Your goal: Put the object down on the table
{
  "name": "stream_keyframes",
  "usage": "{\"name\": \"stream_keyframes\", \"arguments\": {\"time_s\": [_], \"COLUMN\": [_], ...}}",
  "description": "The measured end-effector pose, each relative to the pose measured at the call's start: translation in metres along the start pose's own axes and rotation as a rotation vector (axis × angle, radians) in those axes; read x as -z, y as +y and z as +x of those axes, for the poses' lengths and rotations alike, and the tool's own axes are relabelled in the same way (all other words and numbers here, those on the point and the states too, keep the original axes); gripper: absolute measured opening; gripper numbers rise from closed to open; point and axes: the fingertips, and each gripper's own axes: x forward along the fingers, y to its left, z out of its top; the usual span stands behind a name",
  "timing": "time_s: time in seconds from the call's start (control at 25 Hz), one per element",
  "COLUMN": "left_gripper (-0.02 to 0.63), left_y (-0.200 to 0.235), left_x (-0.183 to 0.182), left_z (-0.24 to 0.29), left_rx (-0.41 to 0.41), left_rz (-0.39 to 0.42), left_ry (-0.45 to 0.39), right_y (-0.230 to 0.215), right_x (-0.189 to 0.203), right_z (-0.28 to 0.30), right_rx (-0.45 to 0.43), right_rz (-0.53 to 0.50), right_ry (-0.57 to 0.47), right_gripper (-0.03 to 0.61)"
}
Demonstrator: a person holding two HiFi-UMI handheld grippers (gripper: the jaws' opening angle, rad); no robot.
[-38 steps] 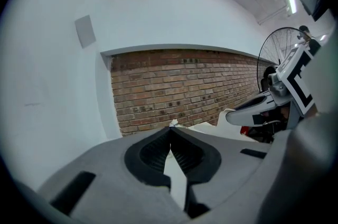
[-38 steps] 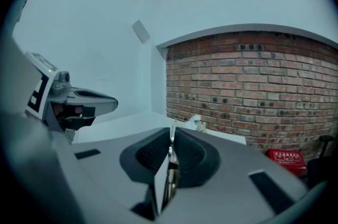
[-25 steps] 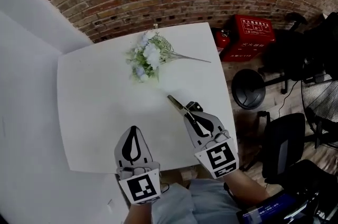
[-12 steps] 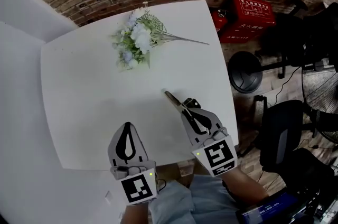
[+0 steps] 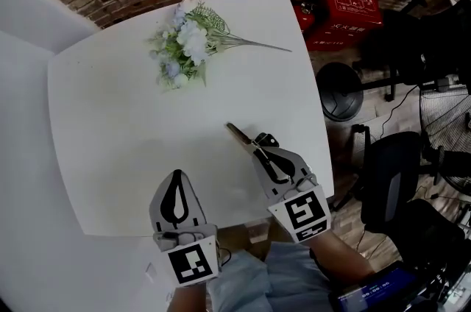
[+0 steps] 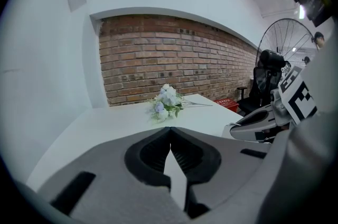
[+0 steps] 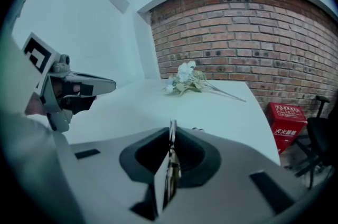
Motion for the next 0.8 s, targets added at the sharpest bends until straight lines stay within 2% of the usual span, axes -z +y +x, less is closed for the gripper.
{"name": "stream_keyframes", "arguments": {"time_s": [0.16, 0.52, 0.8], "left_gripper": [0.009, 0.009, 0.009], "left_y": [-0.001, 0.007, 0.008], "left_x": [0.001, 0.002, 0.003], "left_z": [-0.001, 0.004, 0.01], "left_rx": [0.003, 0.006, 0.014], "left_rz": [-0.031, -0.01, -0.024], "left_ry": [0.024, 0.025, 0.041], "right_y": [-0.002, -0.016, -0.026], "right_x": [0.001, 0.003, 0.009], "right_z": [0.0, 0.008, 0.013], "right_rx": [0.013, 0.038, 0.052], "right_rz": [0.0, 0.025, 0.051], "right_ry": [-0.001, 0.006, 0.001], "right_gripper": [0.04, 0.075, 0.104]}}
